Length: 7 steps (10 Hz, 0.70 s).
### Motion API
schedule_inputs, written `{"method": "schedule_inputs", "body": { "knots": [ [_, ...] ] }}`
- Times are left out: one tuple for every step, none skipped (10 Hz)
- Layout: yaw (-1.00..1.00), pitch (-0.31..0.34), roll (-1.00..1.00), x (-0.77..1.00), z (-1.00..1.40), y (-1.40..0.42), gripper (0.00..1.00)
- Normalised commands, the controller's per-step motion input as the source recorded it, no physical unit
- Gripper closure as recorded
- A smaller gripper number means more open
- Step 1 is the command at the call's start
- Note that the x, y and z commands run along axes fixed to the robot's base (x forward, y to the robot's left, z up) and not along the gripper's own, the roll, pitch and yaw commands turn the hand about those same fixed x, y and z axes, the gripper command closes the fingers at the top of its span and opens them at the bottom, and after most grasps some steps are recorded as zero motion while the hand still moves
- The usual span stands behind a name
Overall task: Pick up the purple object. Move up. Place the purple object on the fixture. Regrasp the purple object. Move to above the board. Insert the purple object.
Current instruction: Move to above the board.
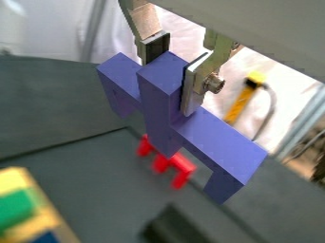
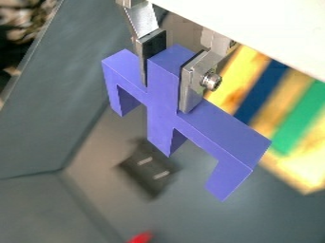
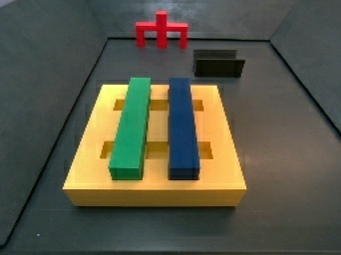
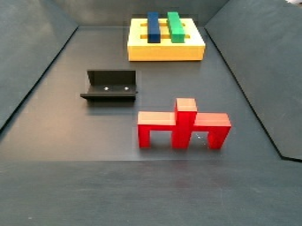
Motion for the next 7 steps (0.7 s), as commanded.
{"method": "schedule_inputs", "body": {
  "knots": [
    [0.01,0.105,-1.00,-1.16,0.19,-1.40,1.00],
    [0.02,0.092,-1.00,-0.41,0.05,-0.45,1.00],
    [0.02,0.090,-1.00,-0.13,0.00,-0.08,1.00],
    [0.02,0.087,-1.00,-0.03,0.01,0.00,1.00],
    [0.02,0.064,-1.00,-0.06,0.02,-0.02,1.00],
    [0.02,0.009,-0.82,-0.09,0.00,0.01,1.00],
    [0.02,-0.012,-0.69,-0.08,0.00,0.03,1.00]
  ]
}}
